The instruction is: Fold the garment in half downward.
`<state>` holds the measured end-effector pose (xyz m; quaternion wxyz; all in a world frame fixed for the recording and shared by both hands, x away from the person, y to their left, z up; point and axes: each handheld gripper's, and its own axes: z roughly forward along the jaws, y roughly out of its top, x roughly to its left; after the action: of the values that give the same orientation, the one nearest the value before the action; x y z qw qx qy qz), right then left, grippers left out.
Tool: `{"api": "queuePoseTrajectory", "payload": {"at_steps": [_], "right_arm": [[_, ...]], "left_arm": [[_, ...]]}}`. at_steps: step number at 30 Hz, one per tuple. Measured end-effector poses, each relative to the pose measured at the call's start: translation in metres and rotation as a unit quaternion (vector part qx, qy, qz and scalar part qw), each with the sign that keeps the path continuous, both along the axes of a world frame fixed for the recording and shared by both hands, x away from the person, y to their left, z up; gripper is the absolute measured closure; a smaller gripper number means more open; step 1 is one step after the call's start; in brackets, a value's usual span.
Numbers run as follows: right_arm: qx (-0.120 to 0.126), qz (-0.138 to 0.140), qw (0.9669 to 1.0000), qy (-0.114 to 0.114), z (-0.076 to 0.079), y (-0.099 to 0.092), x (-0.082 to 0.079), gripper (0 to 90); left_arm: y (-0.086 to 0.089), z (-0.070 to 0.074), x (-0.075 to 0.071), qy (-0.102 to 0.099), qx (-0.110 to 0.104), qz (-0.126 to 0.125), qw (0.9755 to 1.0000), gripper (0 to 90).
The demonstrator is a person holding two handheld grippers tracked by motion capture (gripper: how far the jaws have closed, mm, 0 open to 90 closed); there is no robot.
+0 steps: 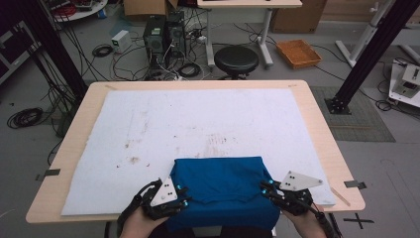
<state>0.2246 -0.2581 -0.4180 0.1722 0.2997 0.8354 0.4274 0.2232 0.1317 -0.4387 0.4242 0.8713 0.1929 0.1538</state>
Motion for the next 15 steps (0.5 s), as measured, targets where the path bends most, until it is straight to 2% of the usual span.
{"api": "queuePoseTrajectory", "payload": {"at_steps": [2,3,4,5,6,7,8,9,10,12,13,14,15], "right_arm": [[0.003,-0.004,1.0,-0.003,0.003,-0.001,0.001,75.0],[0.011,-0.019,0.9997,-0.006,0.008,-0.003,0.008,70.4],[0.011,-0.019,0.9997,-0.006,0.008,-0.003,0.008,70.4],[0.02,-0.047,0.9987,-0.001,0.01,-0.003,0.023,66.1],[0.02,-0.047,0.9987,-0.001,0.01,-0.003,0.023,66.1],[0.03,-0.071,0.997,0.006,0.01,-0.002,0.041,60.4],[0.03,-0.071,0.997,0.006,0.01,-0.002,0.041,60.4],[0.042,-0.091,0.9946,0.025,0.007,0.001,0.062,58.5],[0.042,-0.091,0.9946,0.025,0.007,0.001,0.062,58.5],[0.044,-0.109,0.9922,0.041,0.002,0.003,0.081,57.1],[0.05,-0.125,0.9884,0.071,-0.004,0.003,0.098,55.5],[0.053,-0.134,0.9853,0.091,-0.007,0.002,0.105,55.2],[0.055,-0.14,0.9827,0.107,-0.011,0.001,0.111,55.0]], "left_arm": [[0.002,0.006,0.003,-0.001,-0.011,0.015,0.9998,59.3],[0.004,0.009,0.008,0.002,-0.023,0.03,0.9993,54.3],[0.006,0.011,0.014,0.004,-0.033,0.044,0.9985,54.3],[0.008,0.013,0.021,0.005,-0.042,0.06,0.9973,51.8],[0.01,0.015,0.03,0.006,-0.05,0.077,0.9957,51.8],[0.011,0.015,0.039,0.012,-0.057,0.097,0.9935,48.2],[0.013,0.015,0.049,0.023,-0.067,0.117,0.9906,48.2],[0.015,0.015,0.059,0.036,-0.072,0.131,0.9881,46.6],[0.016,0.014,0.067,0.048,-0.081,0.145,0.985,46.6],[0.02,0.01,0.083,0.068,-0.091,0.173,0.9784,46.6],[0.022,0.008,0.089,0.076,-0.091,0.184,0.9756,46.6],[0.023,0.005,0.094,0.088,-0.093,0.198,0.9718,46.6],[0.024,0.0,0.1,0.105,-0.085,0.212,0.9679,46.7]]}}
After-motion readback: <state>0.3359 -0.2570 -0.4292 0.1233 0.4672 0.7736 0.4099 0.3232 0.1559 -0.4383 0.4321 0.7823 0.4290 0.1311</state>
